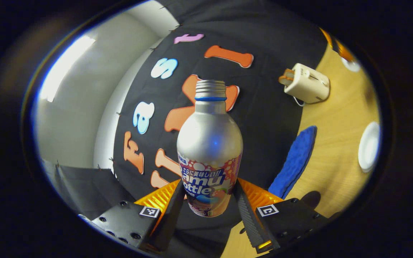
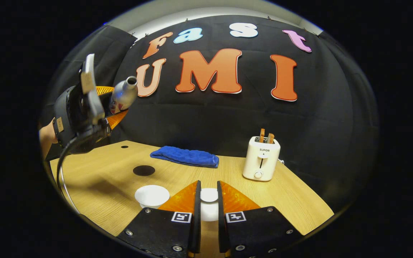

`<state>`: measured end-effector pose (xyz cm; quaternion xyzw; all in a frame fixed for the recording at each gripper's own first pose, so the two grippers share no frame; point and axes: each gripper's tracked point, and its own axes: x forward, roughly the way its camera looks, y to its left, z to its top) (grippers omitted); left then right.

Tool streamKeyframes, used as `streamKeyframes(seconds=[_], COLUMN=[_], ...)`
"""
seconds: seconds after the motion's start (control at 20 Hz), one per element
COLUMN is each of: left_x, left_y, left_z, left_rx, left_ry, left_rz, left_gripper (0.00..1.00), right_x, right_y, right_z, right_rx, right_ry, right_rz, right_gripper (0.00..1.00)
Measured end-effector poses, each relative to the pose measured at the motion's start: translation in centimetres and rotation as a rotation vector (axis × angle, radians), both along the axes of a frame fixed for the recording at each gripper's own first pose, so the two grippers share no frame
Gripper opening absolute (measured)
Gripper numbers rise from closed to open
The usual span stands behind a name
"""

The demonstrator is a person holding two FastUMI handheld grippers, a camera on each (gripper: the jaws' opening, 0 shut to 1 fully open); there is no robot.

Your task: Open the teacup lid with one hand, grasp the water bottle and pour water into the teacup with the other hand; after pouring, place the water bottle on the coaster and then close the teacup lid.

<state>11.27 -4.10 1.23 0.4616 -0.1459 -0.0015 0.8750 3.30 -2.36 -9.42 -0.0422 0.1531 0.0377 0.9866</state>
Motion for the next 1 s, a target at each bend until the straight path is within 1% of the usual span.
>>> streamKeyframes(seconds=[0.05,0.15,0.2,0.3,0.4,0.45,0.5,0.55,0.6,0.65,0.8,0.85,0.9,0.95,1.0], left_x=[0.2,0.9,1.4,2.2,3.8,4.3,4.9,5.1,5.2,5.4,5.8,6.3,6.5,6.8,7.1], left_y=[0.6,1.5,1.8,2.5,3.0,3.4,3.5,4.0,4.1,4.3,3.9,3.7,3.3,3.2,3.1], left_z=[0.7,1.2,0.9,0.2,-0.6,-1.1,-1.7,-2.5,-3.3,-4.0,-6.2,-7.4,-8.3,-9.3,-10.3], left_rx=[-0.059,-0.213,-0.299,-0.426,-0.568,-0.635,-0.699,-0.749,-0.789,-0.828,-0.919,-0.942,-0.964,-0.98,-0.994], left_ry=[-0.019,-0.009,0.013,0.053,0.103,0.129,0.161,0.186,0.215,0.235,0.305,0.328,0.354,0.376,0.402], left_rz=[0.013,0.008,0.004,-0.001,-0.003,-0.003,-0.011,-0.01,-0.018,-0.017,-0.037,-0.037,-0.04,-0.037,-0.032], left_gripper=[0.83,0.83,0.83,0.83,0.83,0.78,0.82,0.83,0.79,0.83,0.83,0.79,0.83,0.83,0.79], right_x=[0.1,0.2,0.2,0.2,0.2,0.2,0.3,0.2,0.3,0.3,0.3,0.4,0.3,0.3,0.3], right_y=[0.2,0.7,0.9,1.2,1.6,1.6,1.8,1.9,1.9,1.9,2.0,2.0,1.8,1.7,1.6], right_z=[0.1,0.1,0.0,-0.3,-0.5,-0.5,-0.4,-0.4,-0.4,-0.4,-0.5,-0.6,-0.8,-0.9,-1.0], right_rx=[0.003,0.013,0.015,0.02,0.014,0.008,0.008,0.01,0.012,0.013,0.026,0.028,0.023,0.02,0.02], right_ry=[-0.001,0.0,0.002,0.007,0.014,0.016,0.014,0.015,0.014,0.014,0.015,0.015,0.019,0.02,0.025], right_rz=[0.003,0.008,0.011,0.015,0.022,0.024,0.027,0.031,0.031,0.031,0.033,0.032,0.033,0.029,0.028], right_gripper=[0.2,0.2,0.2,0.2,0.2,0.2,0.2,0.2,0.2,0.2,0.2,0.2,0.2,0.2,0.2])
